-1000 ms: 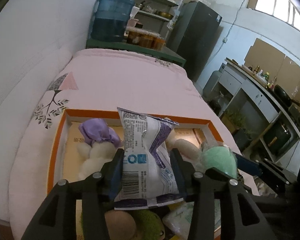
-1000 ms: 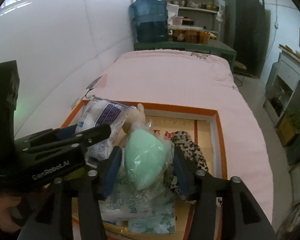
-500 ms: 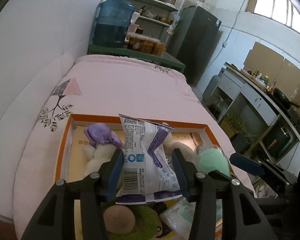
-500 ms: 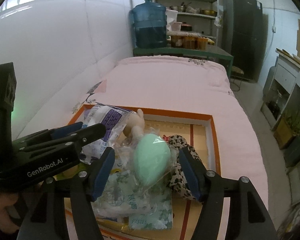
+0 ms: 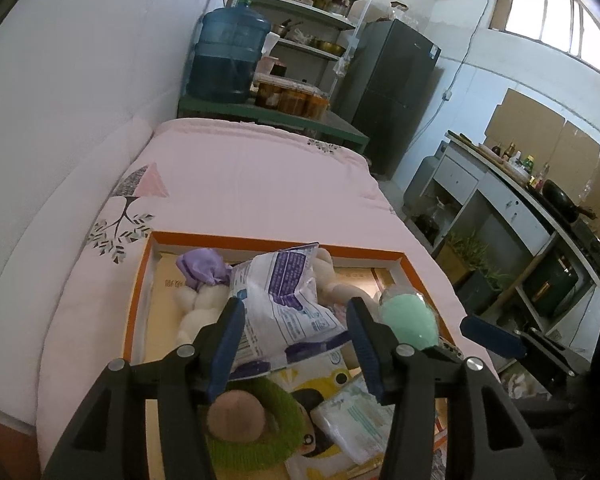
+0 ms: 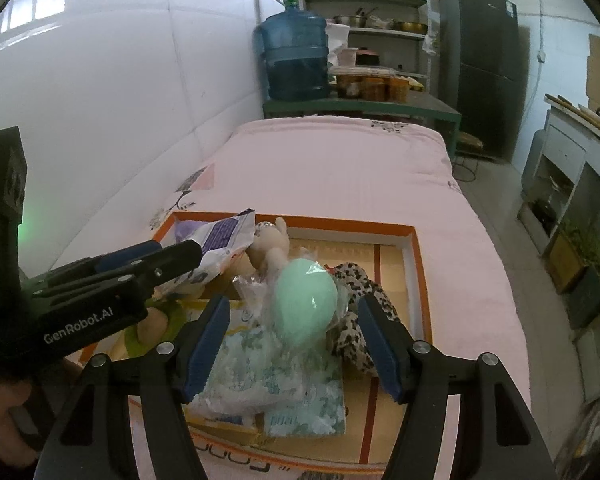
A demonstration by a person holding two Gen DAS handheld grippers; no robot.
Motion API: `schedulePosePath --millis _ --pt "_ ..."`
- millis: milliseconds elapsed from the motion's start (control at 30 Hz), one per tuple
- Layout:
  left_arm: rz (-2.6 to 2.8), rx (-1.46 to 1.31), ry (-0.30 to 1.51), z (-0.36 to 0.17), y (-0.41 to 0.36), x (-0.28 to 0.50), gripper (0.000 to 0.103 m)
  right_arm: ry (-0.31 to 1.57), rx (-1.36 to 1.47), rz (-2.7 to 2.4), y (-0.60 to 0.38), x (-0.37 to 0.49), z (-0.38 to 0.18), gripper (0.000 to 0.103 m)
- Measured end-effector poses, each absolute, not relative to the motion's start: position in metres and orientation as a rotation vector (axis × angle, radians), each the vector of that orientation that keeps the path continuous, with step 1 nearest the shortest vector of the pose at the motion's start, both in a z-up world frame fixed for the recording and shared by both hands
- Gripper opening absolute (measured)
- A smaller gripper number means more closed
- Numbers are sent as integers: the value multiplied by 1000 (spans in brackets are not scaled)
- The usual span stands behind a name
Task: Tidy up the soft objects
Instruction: 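Withdraw both open tools up and away from the tray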
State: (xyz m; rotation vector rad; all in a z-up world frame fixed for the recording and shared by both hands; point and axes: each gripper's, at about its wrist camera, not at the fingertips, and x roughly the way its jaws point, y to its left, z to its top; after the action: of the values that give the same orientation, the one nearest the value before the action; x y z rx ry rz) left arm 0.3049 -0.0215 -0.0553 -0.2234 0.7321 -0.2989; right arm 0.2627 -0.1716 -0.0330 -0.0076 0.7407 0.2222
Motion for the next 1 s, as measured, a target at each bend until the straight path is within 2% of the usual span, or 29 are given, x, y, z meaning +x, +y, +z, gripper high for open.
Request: schedulePosePath --millis 500,800,1000 --pt "-314 -225 707 -40 -23 269 66 724 4 200 -174 231 -20 68" --pt "-284 -209 682 -32 -16 239 67 717 24 176 -176 206 -14 69" --pt "-263 -191 665 -29 -13 217 70 719 24 170 -173 189 -13 74"
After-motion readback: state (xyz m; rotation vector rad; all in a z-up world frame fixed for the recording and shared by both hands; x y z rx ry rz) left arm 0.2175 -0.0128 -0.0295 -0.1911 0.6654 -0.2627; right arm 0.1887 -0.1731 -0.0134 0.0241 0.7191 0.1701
